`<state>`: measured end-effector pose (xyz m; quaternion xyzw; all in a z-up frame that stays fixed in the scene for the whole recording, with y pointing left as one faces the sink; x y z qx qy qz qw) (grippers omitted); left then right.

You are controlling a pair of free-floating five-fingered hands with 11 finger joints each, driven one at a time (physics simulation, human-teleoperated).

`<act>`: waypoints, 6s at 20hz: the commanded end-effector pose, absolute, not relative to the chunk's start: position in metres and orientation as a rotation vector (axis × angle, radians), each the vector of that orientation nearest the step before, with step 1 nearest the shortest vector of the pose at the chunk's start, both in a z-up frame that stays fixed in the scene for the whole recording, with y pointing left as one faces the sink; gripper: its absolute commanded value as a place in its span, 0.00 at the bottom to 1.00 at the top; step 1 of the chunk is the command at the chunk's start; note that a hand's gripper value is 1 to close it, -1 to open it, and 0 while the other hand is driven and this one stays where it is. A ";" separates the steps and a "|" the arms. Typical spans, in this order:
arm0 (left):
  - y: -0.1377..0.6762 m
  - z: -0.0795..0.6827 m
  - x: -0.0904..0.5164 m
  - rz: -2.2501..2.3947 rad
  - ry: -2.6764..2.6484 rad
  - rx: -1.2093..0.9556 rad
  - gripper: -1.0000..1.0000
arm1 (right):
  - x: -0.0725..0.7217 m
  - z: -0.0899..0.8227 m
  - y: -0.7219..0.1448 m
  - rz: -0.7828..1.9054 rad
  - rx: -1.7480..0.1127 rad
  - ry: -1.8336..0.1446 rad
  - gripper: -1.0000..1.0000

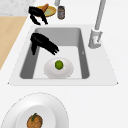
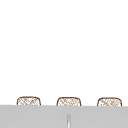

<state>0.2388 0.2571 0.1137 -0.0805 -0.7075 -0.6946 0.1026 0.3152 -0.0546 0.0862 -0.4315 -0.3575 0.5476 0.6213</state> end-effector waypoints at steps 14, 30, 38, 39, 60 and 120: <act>0.257 0.114 0.239 -2.050 -2.088 -0.237 0.50 | 0.354 0.000 -0.003 1.304 -0.925 -0.763 0.00; 0.257 0.114 0.239 -2.050 -2.088 -0.237 0.50 | 0.435 -0.117 0.000 1.323 -0.798 -0.709 0.00; 0.257 0.114 0.239 -2.050 -2.088 -0.237 0.50 | 0.449 -0.099 -0.009 1.372 -0.720 -0.623 0.00; 0.257 0.114 0.239 -2.050 -2.088 -0.237 0.50 | 0.438 -0.097 -0.008 1.362 -0.721 -0.637 0.00; 0.257 0.114 0.239 -2.050 -2.088 -0.237 0.50 | 0.440 0.013 -0.056 1.312 -0.789 -0.721 1.00; 0.257 0.114 0.239 -2.050 -2.088 -0.237 0.50 | 0.154 0.198 -0.388 1.234 -0.732 -0.845 1.00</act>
